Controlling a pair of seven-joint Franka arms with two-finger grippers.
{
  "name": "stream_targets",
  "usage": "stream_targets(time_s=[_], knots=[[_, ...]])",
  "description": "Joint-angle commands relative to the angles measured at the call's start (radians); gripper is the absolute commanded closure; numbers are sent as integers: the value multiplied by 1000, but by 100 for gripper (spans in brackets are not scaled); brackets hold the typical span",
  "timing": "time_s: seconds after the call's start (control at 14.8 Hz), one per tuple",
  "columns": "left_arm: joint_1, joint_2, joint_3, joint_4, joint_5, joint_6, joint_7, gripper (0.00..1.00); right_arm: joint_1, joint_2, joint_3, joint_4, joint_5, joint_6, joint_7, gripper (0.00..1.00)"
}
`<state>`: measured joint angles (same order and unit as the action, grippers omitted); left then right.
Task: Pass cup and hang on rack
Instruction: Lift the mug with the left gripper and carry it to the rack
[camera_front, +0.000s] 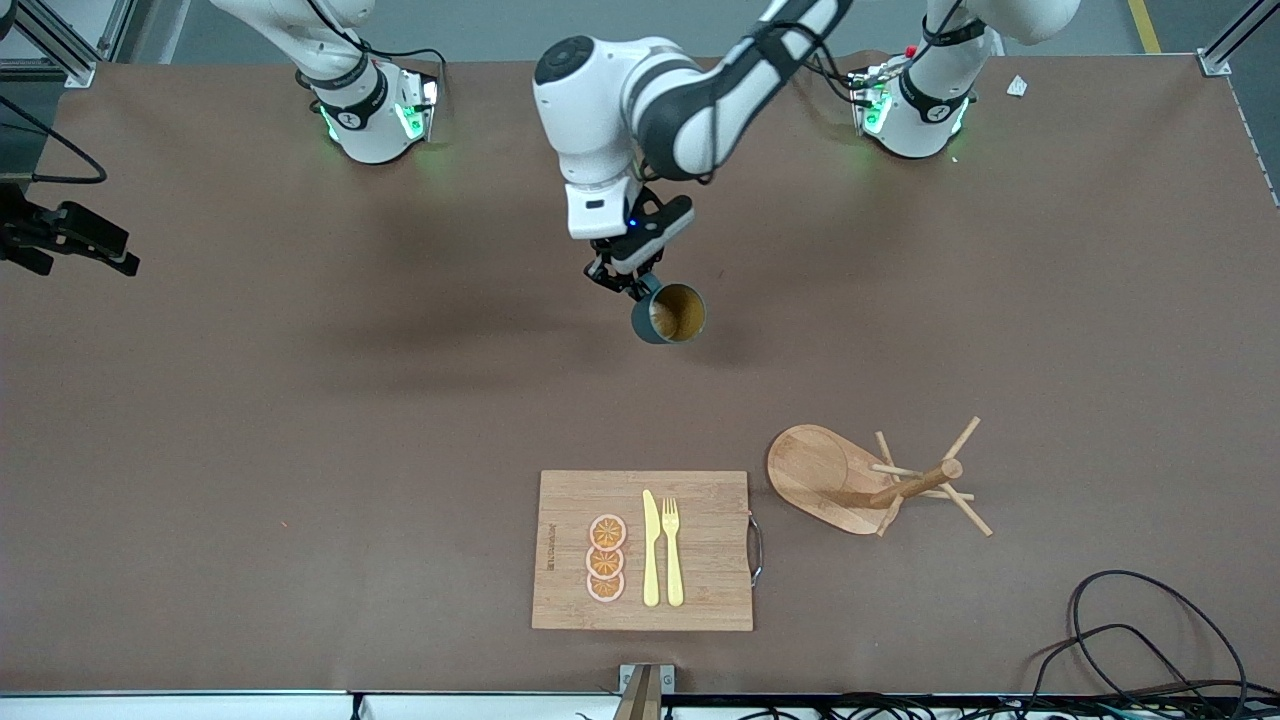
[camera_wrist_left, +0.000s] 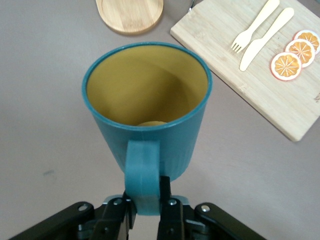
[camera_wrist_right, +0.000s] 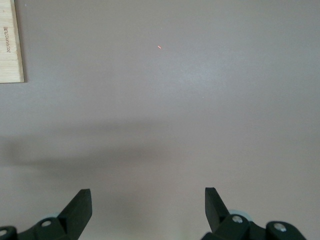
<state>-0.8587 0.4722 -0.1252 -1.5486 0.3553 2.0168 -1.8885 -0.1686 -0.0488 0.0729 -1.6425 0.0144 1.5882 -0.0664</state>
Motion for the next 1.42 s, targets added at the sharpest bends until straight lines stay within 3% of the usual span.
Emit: stream_targets(time_s=[0.0, 0.47, 0.74, 1.08, 1.35], knots=[[79, -61, -5, -27, -151, 45, 87, 99, 3, -13, -2, -2, 7, -10, 8, 0], [308, -98, -5, -27, -595, 167, 435, 99, 1, -13, -2, -2, 7, -10, 5, 0], [444, -98, -4, -27, -973, 204, 636, 99, 1, -13, -2, -3, 7, -11, 5, 0], [593, -86, -5, -28, -1281, 104, 873, 99, 3, -13, -2, -2, 6, -11, 5, 0], [690, -69, -4, -28, -1406, -7, 1046, 99, 27, -14, -2, 1, 4, -10, 8, 0]])
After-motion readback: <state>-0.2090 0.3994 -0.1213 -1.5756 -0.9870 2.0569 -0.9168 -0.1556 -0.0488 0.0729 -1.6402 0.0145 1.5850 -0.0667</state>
